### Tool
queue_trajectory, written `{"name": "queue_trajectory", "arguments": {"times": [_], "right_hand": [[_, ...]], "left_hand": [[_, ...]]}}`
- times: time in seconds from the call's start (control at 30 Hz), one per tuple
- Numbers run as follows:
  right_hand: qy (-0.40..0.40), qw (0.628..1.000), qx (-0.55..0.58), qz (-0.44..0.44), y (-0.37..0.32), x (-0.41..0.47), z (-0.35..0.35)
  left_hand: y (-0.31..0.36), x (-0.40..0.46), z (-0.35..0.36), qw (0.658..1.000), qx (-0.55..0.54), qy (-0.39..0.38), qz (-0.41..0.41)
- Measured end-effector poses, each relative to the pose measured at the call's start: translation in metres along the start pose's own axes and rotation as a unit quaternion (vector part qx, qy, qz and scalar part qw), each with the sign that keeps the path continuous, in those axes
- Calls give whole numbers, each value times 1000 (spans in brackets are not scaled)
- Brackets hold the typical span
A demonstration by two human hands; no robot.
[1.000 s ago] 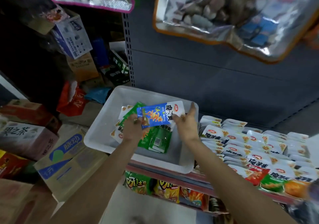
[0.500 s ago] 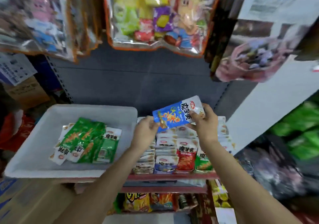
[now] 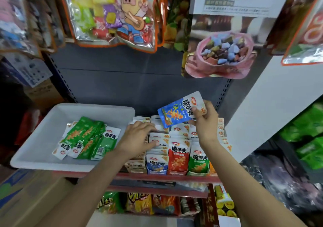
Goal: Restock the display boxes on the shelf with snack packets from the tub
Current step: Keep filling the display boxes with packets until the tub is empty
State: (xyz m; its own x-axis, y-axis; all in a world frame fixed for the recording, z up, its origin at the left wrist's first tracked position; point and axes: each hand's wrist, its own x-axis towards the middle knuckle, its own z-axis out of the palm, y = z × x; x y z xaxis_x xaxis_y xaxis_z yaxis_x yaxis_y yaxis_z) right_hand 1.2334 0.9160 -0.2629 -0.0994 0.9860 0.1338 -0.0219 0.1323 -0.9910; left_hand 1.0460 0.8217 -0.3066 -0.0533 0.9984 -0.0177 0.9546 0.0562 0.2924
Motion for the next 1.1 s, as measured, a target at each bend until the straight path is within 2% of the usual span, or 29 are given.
{"name": "queue_trajectory", "arguments": {"times": [0.1,0.2,0.3,0.4,0.63,0.77,1.0,1.1], "right_hand": [[-36,998,-30,-35,2,6,7],[-105,984,-117,-79,7,11,13],[-194,938,-252,-140,12,11,18],[-245,900,-327,-150,23,9,26],[-238,891,-357,-145,36,6,36],[-295,852,-420,-108,42,6,39],[-326,821,-465,-56,40,7,47],[-295,820,-480,-101,33,1,56]], "left_hand": [[-2,-5,-4,998,7,-52,18],[-4,-10,-6,997,-6,-73,26],[-3,-12,-7,996,-43,-71,21],[-2,-14,-6,995,-69,-64,14],[-2,-16,-5,994,-96,-58,14],[-4,-20,-3,993,-103,-51,13],[-13,-29,0,992,-124,-30,13],[-25,-39,-6,992,-128,17,13]]}}
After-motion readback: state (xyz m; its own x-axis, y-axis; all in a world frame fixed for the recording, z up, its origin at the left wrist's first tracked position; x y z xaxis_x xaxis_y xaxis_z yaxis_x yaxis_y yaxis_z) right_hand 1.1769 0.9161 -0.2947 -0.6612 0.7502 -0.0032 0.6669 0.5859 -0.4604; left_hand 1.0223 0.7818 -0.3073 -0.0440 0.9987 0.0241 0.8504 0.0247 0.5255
